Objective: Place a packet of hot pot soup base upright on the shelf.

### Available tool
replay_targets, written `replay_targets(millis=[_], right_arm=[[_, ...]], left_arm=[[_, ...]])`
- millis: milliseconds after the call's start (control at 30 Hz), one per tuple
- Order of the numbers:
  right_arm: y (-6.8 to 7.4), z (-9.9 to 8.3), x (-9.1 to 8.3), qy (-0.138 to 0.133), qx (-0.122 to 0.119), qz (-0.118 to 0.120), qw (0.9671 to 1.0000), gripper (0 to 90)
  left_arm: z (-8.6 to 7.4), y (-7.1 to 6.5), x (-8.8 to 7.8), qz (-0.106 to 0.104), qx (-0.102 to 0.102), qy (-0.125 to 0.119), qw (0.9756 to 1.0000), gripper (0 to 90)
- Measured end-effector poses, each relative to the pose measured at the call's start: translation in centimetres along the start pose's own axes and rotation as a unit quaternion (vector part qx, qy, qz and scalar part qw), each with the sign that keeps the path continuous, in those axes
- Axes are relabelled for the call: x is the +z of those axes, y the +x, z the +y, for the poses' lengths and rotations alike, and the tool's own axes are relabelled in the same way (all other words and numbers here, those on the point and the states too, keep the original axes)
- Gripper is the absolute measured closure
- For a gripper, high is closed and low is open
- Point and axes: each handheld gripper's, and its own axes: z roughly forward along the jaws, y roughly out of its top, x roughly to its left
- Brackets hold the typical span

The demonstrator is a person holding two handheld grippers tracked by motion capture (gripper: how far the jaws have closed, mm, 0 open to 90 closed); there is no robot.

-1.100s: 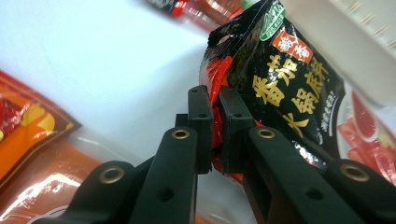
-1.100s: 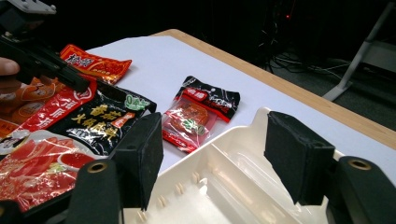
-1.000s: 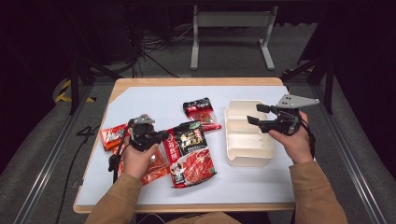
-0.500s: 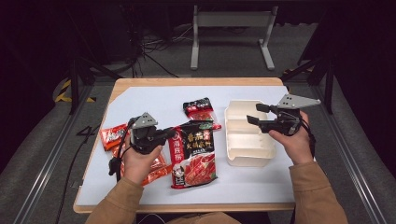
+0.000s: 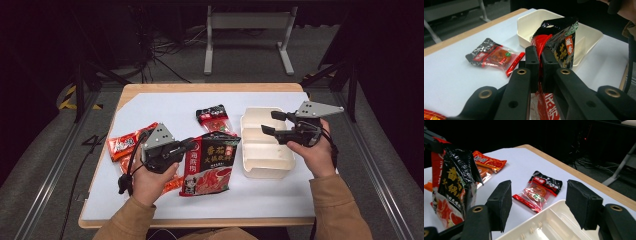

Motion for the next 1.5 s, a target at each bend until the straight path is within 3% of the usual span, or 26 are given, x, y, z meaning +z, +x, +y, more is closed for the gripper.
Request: replay_targets(millis=[200,233,300,433,633,867,1133,1367,1500], right_arm=[[1.2,0.9,-0.1,-0.008,-0.007,0.023,0.9997,36.5],[1.7,1.3,-0.2,-0.014,-0.006,0.043,0.9990,35.3],[1.8,1.4,-0.2,-0.015,-0.005,0.050,0.9986,34.6],[3.0,2.0,0.2,-0.019,-0.006,0.089,0.9959,32.0],[4.6,2.2,1.7,-0.016,0.001,0.121,0.9925,29.2],[6.0,1.7,3.9,0.006,0.005,0.140,0.9902,28.8],[6.6,1.2,5.1,0.012,0.005,0.154,0.9880,34.6],[6.7,0.8,5.6,0.030,0.017,0.183,0.9824,49.4],[6.7,0.7,5.6,0.032,0.019,0.183,0.9825,54.8]], left_arm=[[0.2,-0.4,-0.5,0.005,0.002,-0.018,0.9998,86.8],[0.3,-0.5,-0.6,0.007,0.001,-0.023,0.9997,86.8],[0.3,-0.5,-0.7,0.009,0.006,-0.025,0.9996,86.8],[0.3,-0.6,-0.8,0.014,0.007,-0.034,0.9993,86.8],[0.4,-0.9,-1.1,0.010,0.003,-0.047,0.9988,86.8],[0.5,-1.3,-1.3,0.001,0.006,-0.061,0.9981,86.8],[0.5,-1.7,-0.9,-0.011,0.013,-0.057,0.9982,86.7],[0.4,-1.9,-0.7,-0.022,0.019,-0.063,0.9976,86.5],[0.4,-2.1,-0.7,-0.024,0.025,-0.062,0.9975,86.5]])
